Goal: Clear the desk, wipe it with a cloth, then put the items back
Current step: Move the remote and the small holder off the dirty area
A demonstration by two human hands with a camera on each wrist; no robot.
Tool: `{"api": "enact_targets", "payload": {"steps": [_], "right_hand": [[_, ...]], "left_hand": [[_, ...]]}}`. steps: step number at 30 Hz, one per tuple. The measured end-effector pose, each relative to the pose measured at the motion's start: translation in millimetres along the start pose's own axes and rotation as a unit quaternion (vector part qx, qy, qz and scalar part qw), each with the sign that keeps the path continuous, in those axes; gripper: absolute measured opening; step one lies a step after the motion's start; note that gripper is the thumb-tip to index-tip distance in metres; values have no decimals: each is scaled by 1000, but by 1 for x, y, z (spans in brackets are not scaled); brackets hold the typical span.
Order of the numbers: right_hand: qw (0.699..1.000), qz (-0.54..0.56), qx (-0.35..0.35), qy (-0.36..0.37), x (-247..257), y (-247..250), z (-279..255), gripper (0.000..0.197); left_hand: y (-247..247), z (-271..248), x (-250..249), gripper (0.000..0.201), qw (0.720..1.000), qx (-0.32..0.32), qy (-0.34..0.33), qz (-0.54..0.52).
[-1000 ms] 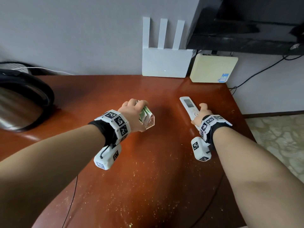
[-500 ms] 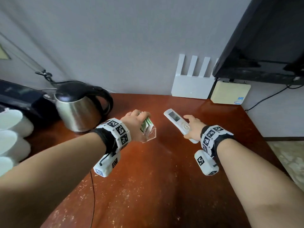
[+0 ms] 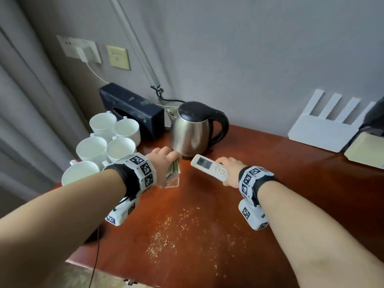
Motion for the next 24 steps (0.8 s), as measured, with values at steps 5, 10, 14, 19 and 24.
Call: {"api": "enact_targets", "payload": {"steps": [5, 10, 14, 19, 24], "right_hand": [[998, -7, -5, 67, 47, -22, 36, 56], [996, -1, -24, 91, 75, -42, 58, 52], [994, -6, -46, 94, 76, -47, 60, 45], [997, -32, -16, 68, 59, -36, 55, 52], [999, 7, -23, 32, 62, -34, 55, 50]], "left_hand": [[-20, -4, 28, 73, 999, 17, -3, 39], [-35, 3, 38, 71, 997, 50, -13, 61], [-43, 9, 38, 70, 994, 63, -24, 89], [-51, 11, 36, 67, 993, 69, -27, 96], [-49, 13, 32, 69, 989, 49, -61, 128]]}}
Point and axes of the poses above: each hand's wrist, its own z-axis towards the middle knuckle, its own y-axis out of the back of the hand, x = y × z, the point moved 1 cm from there along z, towards the middle knuckle, and after that the axes turned 5 degrees about -x, right-handed, at the moved point
